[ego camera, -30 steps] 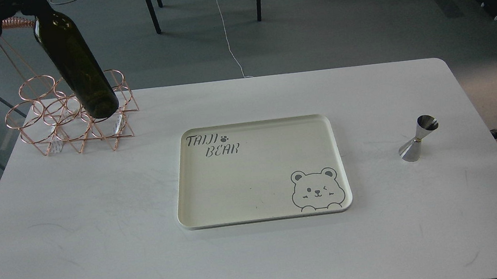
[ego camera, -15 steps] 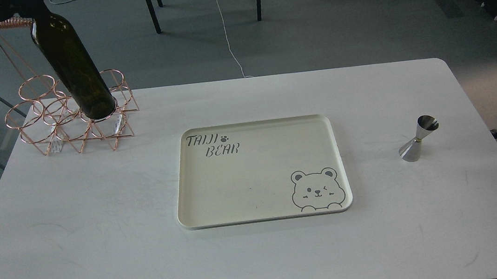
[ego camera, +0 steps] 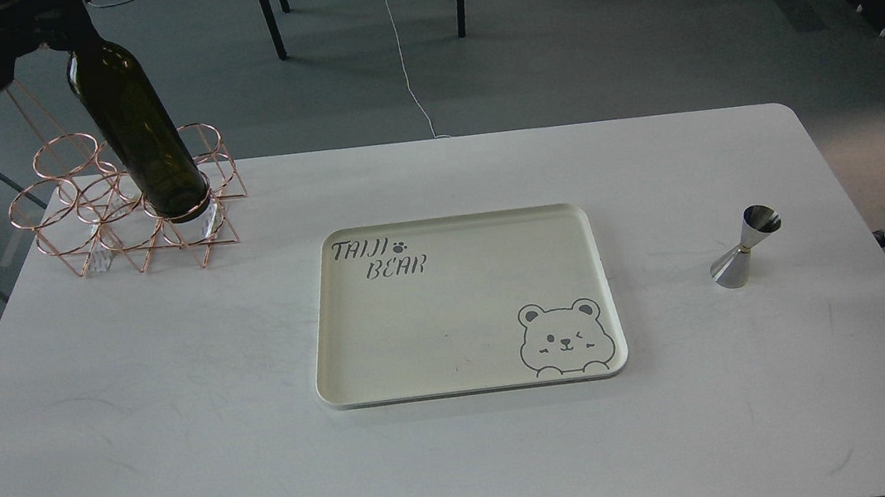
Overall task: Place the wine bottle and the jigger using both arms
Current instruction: 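Lower the bottle into a slot of the copper wire rack, then open the left gripper and withdraw it from the bottle neck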
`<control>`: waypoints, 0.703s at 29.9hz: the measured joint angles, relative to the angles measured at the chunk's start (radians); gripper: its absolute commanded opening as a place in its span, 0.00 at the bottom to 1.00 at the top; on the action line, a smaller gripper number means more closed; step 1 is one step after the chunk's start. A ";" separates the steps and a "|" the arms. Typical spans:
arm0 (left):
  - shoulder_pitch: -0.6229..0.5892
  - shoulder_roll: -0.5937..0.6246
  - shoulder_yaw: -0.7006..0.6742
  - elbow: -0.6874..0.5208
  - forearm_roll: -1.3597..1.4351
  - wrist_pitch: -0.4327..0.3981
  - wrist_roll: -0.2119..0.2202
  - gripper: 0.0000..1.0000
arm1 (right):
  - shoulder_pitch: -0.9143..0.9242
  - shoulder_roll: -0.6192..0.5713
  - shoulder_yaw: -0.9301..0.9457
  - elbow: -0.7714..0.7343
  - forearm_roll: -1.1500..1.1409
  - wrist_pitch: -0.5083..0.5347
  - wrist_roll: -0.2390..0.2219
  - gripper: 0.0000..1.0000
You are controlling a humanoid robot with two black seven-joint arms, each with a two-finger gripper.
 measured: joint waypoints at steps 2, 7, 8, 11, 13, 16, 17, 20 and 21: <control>0.002 -0.003 0.002 0.000 -0.001 0.002 0.000 0.16 | 0.000 0.000 0.000 0.000 0.000 0.000 0.000 0.97; 0.026 -0.016 0.003 0.003 -0.007 0.005 0.001 0.22 | 0.000 0.000 0.000 0.001 0.000 -0.001 0.000 0.97; 0.032 -0.017 0.003 0.004 -0.008 0.005 0.001 0.22 | 0.000 0.000 0.000 0.001 0.000 -0.001 0.000 0.97; 0.057 -0.019 0.003 0.008 -0.009 0.005 0.001 0.25 | 0.001 0.000 0.000 0.001 0.000 -0.001 0.000 0.97; 0.074 -0.020 0.003 0.010 -0.011 0.014 0.001 0.31 | 0.001 0.000 0.000 0.001 0.000 -0.001 0.000 0.97; 0.095 -0.020 0.003 0.013 -0.012 0.032 0.001 0.40 | 0.001 -0.002 0.000 0.001 0.000 -0.001 0.000 0.97; 0.099 -0.022 0.003 0.014 -0.012 0.035 0.001 0.42 | 0.001 -0.002 -0.001 0.001 0.000 -0.001 0.000 0.97; 0.106 -0.035 0.003 0.021 -0.013 0.040 0.001 0.49 | 0.001 -0.002 -0.001 0.001 0.000 0.000 0.000 0.97; 0.108 -0.040 0.003 0.026 -0.013 0.040 0.001 0.53 | 0.001 -0.002 -0.001 0.001 0.000 0.000 0.000 0.97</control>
